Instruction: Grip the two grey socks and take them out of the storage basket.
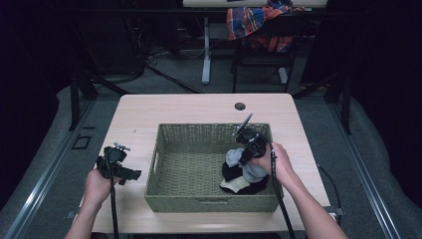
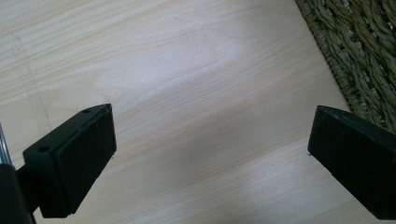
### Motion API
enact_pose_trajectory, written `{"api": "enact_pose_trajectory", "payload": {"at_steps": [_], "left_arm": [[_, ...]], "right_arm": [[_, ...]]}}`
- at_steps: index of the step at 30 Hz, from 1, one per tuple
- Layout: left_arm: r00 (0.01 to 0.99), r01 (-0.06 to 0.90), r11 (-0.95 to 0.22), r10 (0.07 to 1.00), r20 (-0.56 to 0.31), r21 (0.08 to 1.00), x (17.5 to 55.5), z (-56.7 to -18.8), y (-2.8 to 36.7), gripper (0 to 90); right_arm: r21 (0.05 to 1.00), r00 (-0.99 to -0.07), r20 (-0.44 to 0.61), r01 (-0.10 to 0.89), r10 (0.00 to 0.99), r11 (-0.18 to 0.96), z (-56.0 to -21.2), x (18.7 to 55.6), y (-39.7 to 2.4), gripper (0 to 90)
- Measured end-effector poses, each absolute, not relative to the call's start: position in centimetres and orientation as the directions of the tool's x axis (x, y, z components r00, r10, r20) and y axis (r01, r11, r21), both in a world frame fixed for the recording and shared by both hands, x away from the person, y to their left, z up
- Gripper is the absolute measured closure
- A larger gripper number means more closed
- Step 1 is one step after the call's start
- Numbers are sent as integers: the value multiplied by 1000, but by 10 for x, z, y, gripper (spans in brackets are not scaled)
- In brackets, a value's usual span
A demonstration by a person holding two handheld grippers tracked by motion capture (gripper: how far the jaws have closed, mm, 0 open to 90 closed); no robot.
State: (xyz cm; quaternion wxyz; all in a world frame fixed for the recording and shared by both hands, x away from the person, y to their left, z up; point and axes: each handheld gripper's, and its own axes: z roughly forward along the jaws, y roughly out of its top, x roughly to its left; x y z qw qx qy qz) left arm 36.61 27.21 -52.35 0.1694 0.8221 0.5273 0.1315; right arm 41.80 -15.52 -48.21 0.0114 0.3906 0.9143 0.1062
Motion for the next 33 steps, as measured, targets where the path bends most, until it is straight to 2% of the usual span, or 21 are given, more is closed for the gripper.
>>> {"api": "enact_pose_trajectory", "payload": {"at_steps": [1, 2, 4, 6, 33], "left_arm": [[409, 823, -386, 912, 37, 417, 366, -524, 272, 11], [412, 822, -389, 911, 37, 416, 367, -524, 272, 11], [410, 822, -387, 911, 37, 418, 368, -524, 271, 11], [417, 819, -394, 908, 40, 417, 370, -524, 269, 12], [428, 817, -406, 903, 42, 409, 370, -525, 267, 11]], "right_arm": [[203, -695, 62, 712, 717, 672, -482, 418, -155, 706], [201, -694, 66, 713, 717, 672, -481, 418, -155, 773], [205, -691, 68, 716, 720, 667, -481, 417, -155, 832], [212, -683, 67, 722, 727, 659, -483, 416, -155, 849], [337, -704, 51, 680, 708, 652, -425, 402, -155, 849]]}}
